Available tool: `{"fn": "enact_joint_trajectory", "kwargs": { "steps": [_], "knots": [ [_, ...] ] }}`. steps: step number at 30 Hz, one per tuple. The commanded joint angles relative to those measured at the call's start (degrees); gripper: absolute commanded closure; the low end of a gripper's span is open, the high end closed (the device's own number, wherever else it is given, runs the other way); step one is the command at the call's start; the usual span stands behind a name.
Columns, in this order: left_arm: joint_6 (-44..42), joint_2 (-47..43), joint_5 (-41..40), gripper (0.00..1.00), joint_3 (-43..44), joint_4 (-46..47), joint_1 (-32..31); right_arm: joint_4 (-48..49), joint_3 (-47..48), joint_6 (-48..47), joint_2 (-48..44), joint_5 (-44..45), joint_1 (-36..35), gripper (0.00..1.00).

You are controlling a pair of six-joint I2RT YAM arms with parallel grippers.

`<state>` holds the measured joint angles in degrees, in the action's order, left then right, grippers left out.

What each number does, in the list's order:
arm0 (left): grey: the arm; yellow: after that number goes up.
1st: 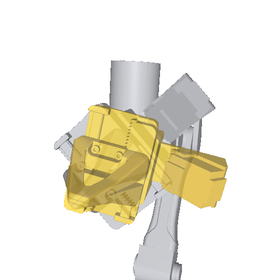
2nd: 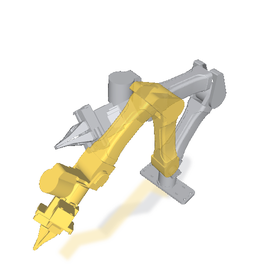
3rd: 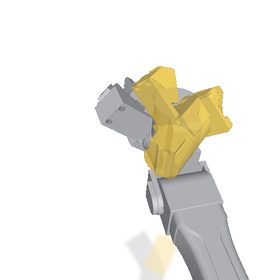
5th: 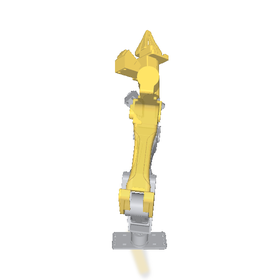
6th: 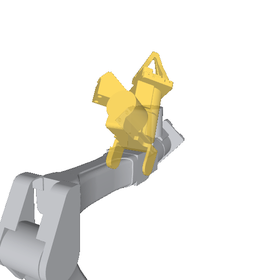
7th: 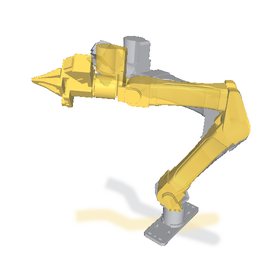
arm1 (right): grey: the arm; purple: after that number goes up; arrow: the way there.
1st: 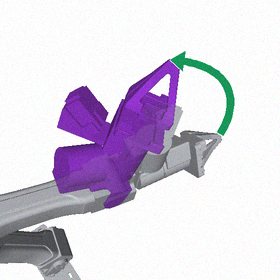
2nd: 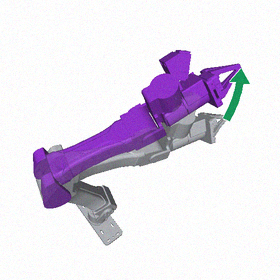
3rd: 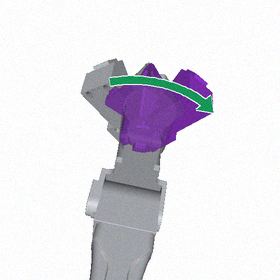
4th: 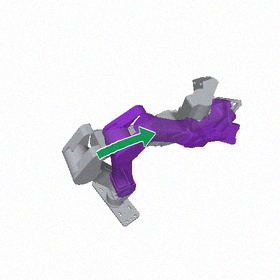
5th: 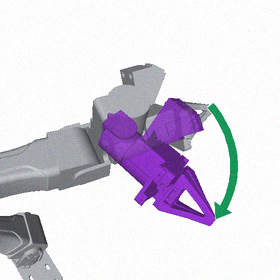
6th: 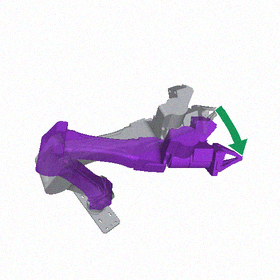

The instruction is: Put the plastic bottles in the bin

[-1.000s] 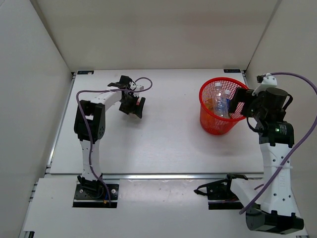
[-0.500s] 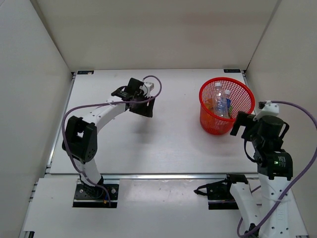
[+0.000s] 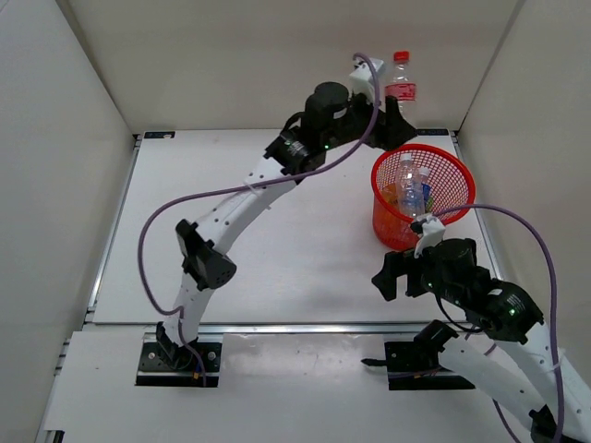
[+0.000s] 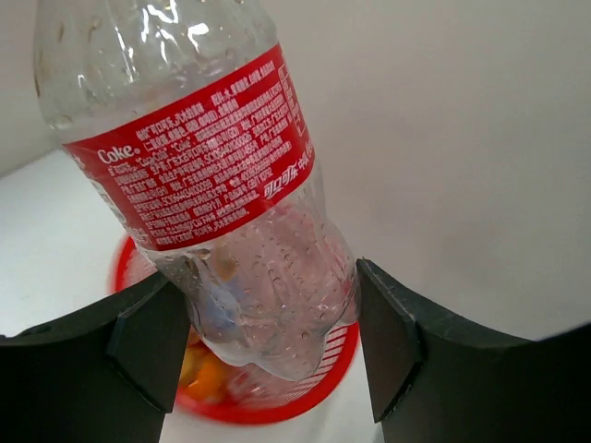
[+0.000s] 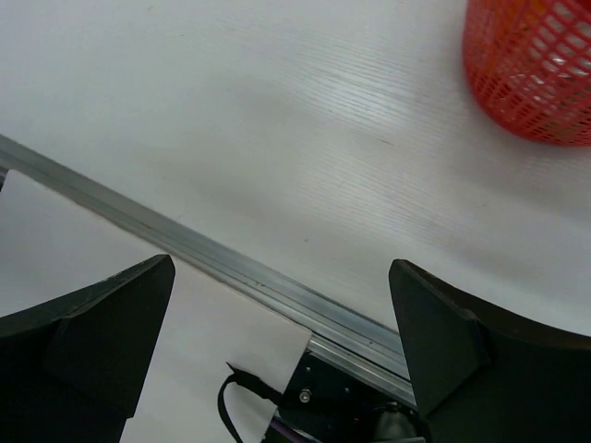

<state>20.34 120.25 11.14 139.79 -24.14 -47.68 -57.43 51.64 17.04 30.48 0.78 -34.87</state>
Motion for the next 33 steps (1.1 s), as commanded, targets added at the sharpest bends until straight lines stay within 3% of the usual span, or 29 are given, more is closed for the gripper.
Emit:
{"fn": "enact_joint_trajectory", "kwargs": {
  "steps": [1, 5, 11, 12, 13, 14, 15, 21, 25, 29, 33],
  "knots": [
    [8.22, 8.59, 8.45, 0.47, 2.42, 4.87, 0.05, 2.58, 0.66, 6.16, 2.73, 6.34, -6.25, 0.01],
    [5.42, 10.62, 6.37, 0.44, 2.60, 7.08, -4.34, 1.19, 0.57, 4.86, 5.20, 5.91, -10.57, 0.01],
    [3.13, 12.20, 7.83, 0.39, 1.11, 8.66, -6.37, 4.07, 0.83, 0.82, 3.98, -0.32, -4.07, 0.01],
    [3.82, 12.55, 8.89, 0.37, 1.10, 8.59, -6.20, 3.99, 0.75, 0.11, 4.50, -2.08, -2.24, 0.01],
    [4.53, 13.43, 8.82, 0.28, 1.62, 8.24, -5.76, 3.47, 1.01, -0.07, 3.89, -2.79, -0.13, 0.01],
    [4.62, 14.57, 10.21, 0.09, 3.11, 7.10, -6.02, 2.77, 0.84, -1.03, 3.71, -3.58, 2.24, 0.01],
    [4.62, 15.45, 10.57, 0.01, 4.52, 5.87, -5.93, 2.85, 0.66, -2.09, 3.45, -4.55, 3.40, 0.01],
    [1.98, 7.75, 7.07, 0.02, 1.73, -0.11, -6.46, -0.39, 3.55, -5.43, 5.11, -1.49, 13.23, 0.01],
    [0.15, -7.25, -4.50, 0.01, -10.30, -9.32, -4.70, 0.74, 6.62, -8.94, 5.99, 1.34, 17.72, 0.01],
    [2.58, -29.83, -23.83, 0.01, -37.05, -18.63, -2.43, 0.66, 8.91, -8.17, 6.17, 3.69, 22.56, 0.01],
    [10.95, -51.48, -25.99, 0.01, -66.15, -28.13, 10.54, -3.90, 9.27, -5.44, 5.73, 12.82, 25.72, 0.01]
  ]
}}
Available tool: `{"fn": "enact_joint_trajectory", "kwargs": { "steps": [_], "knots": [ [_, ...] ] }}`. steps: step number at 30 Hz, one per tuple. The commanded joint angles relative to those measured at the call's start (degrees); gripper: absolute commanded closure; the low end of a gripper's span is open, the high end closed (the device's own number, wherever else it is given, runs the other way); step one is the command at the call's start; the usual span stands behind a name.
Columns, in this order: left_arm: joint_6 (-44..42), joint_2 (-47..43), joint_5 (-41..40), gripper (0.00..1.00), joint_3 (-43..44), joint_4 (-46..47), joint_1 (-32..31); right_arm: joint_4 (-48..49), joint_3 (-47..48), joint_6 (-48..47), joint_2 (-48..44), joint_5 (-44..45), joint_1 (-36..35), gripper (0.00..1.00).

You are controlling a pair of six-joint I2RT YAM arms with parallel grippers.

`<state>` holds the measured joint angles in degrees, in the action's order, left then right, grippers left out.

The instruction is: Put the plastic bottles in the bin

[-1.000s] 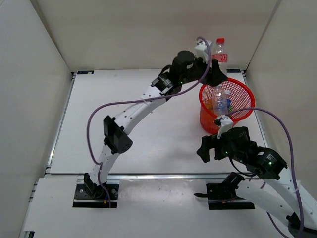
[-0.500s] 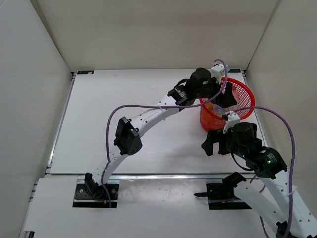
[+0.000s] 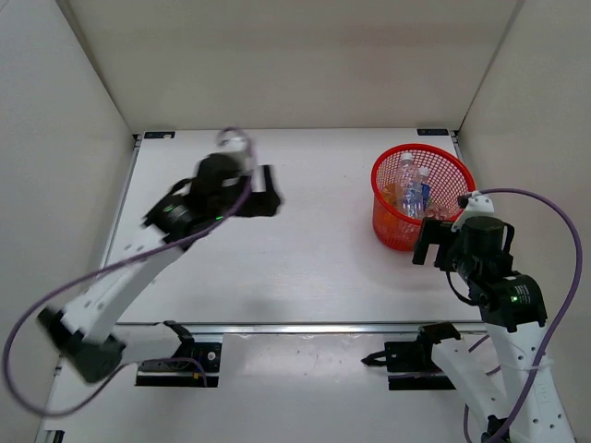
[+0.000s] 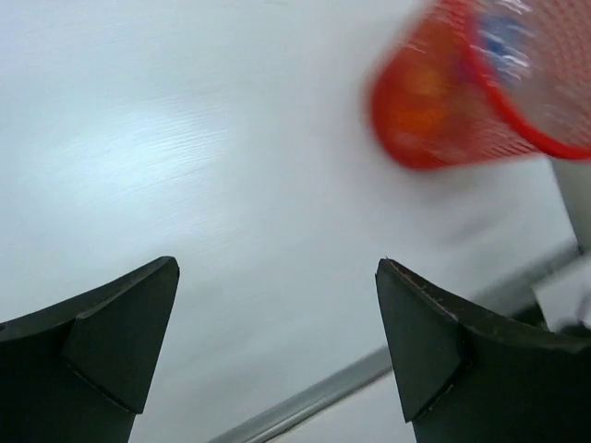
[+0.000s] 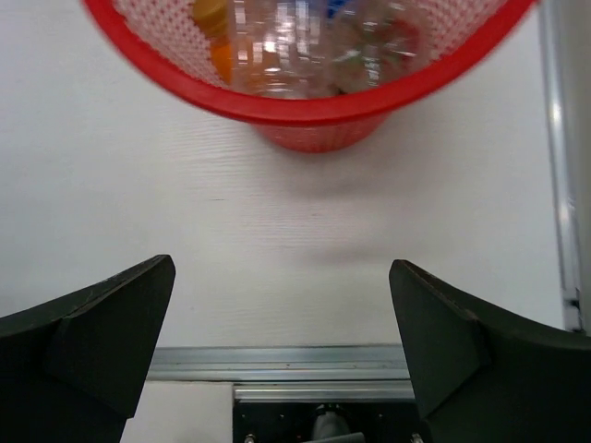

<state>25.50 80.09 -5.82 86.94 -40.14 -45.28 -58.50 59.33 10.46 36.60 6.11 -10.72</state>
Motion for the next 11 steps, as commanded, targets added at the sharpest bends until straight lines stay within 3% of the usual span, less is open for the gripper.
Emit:
{"fn": "enact_joint_trajectory", "kwargs": {
  "steps": [1, 4, 6, 8, 11],
  "knots": [
    [6.92, -18.76, -9.64, 0.01, -18.94, -13.81, 12.71, -3.54, 1.58, 1.84, -0.48, 9.69, 2.80, 0.01],
    [7.73, -34.71, -15.78, 0.01, -24.87, -22.77, 23.70, -5.22, 1.58, 1.59, -0.21, 8.85, 7.19, 0.01],
    [3.70, -43.41, -15.10, 0.01, -25.85, -25.77, 27.76, -3.38, 0.53, -0.61, -1.70, 6.21, 9.56, 0.01],
    [4.29, -46.59, -17.10, 0.01, -25.94, -27.09, 28.14, -3.02, 0.52, -0.97, -1.89, 6.54, 10.63, 0.01],
    [6.84, -49.23, -19.39, 0.01, -27.16, -28.07, 23.05, -2.77, -0.52, 0.53, -1.71, 5.76, 10.63, 0.01]
  ]
}}
